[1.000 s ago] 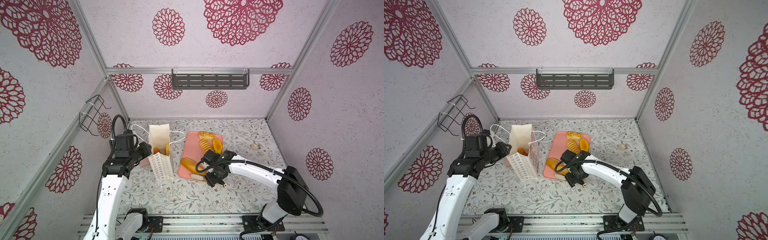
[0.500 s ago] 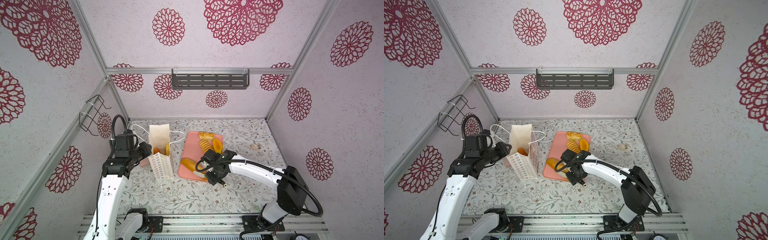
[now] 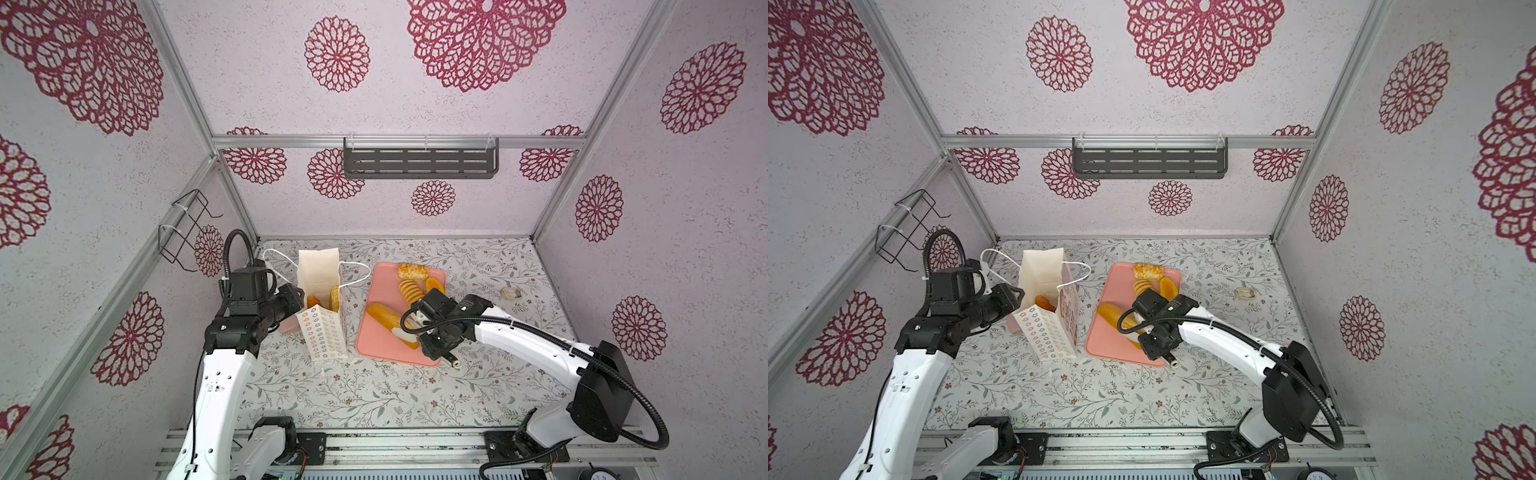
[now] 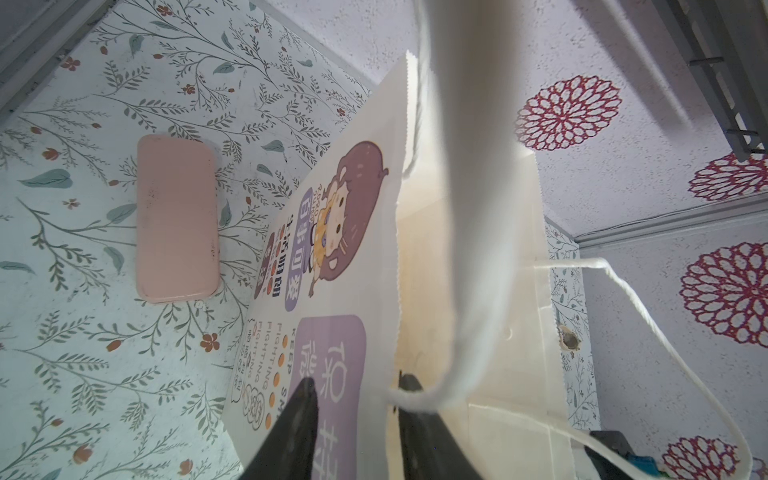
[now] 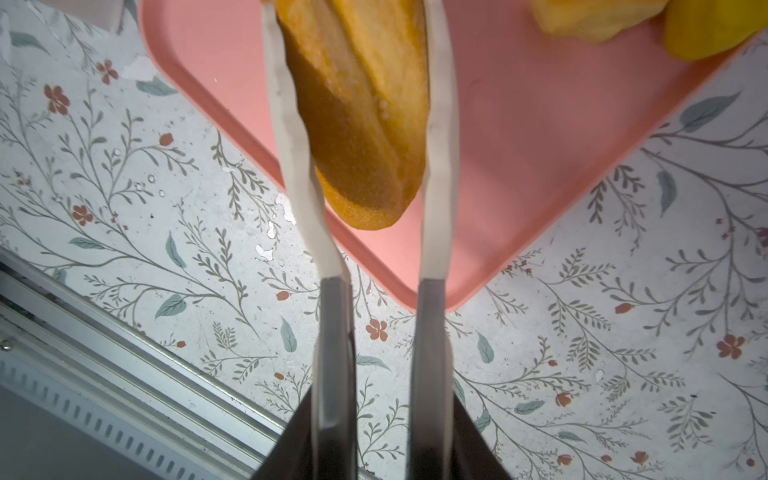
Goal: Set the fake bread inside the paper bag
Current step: 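Close the tongs around the baguette at the tray's near edge, then lift the baguette with the right gripper's tongs over the bag opening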
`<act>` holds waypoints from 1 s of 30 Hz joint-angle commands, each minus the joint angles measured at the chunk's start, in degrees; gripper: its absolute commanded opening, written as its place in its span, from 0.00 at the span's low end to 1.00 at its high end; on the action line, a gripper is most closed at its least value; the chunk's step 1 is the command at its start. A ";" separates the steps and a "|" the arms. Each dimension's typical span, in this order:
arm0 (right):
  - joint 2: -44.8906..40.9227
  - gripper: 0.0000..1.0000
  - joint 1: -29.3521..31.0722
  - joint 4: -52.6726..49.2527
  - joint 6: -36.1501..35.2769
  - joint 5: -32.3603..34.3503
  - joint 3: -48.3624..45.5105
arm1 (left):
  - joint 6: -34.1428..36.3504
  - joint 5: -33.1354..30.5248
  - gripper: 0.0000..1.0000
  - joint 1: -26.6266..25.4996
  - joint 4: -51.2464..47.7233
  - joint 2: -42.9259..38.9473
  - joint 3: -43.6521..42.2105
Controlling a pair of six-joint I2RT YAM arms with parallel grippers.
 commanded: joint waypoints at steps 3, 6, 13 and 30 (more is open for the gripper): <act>-5.52 0.33 -3.30 1.86 1.61 -1.97 0.18 | -0.55 -0.11 0.36 0.43 0.98 0.03 1.44; -7.55 0.33 -4.92 2.05 2.19 -2.69 0.85 | -0.72 -0.15 0.37 0.43 0.96 0.10 1.57; -10.92 0.33 -6.80 1.61 3.59 -3.42 6.00 | -1.08 0.03 0.36 0.42 0.90 0.12 2.27; -6.83 0.33 -2.83 7.11 6.07 -10.70 30.53 | -1.24 -0.61 0.30 0.49 0.49 0.08 1.77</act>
